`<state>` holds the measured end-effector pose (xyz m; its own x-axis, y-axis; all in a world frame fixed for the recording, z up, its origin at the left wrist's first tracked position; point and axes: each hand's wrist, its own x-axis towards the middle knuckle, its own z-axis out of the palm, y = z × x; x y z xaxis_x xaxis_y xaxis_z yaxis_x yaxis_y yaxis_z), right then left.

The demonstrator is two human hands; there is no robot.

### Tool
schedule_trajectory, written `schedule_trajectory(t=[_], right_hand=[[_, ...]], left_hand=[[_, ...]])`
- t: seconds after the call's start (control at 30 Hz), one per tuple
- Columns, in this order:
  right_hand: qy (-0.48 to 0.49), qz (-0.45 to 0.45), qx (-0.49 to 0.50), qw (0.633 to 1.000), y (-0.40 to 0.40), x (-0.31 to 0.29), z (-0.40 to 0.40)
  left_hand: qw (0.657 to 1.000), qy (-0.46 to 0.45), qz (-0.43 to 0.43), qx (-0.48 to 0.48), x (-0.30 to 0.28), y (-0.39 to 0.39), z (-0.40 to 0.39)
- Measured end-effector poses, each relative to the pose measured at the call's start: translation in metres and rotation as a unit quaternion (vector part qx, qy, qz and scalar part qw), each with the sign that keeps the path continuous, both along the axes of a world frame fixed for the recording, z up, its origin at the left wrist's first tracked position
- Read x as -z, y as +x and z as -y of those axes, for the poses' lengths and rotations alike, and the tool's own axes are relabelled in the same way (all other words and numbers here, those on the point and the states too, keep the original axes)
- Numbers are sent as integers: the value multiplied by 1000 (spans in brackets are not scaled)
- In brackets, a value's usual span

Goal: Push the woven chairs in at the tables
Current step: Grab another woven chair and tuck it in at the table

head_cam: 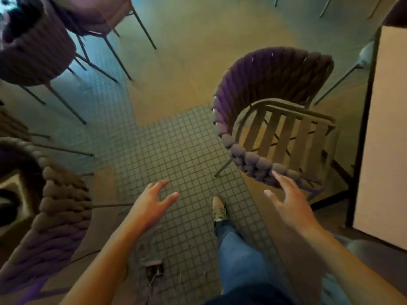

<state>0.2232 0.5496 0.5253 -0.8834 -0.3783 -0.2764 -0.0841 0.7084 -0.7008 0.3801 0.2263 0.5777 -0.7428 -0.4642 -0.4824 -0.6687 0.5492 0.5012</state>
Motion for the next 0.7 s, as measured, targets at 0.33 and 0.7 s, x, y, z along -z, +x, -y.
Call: schedule_trajectory(t=[0.33,0.7], right_hand=[[-50,2,26,998,-192,-42,187],[-69,12,118,991,-397,-26,369]], left_hand=[[999,31,-21,-24,-37,-194,143],[996,-19,-33,82,-9,-462,313]])
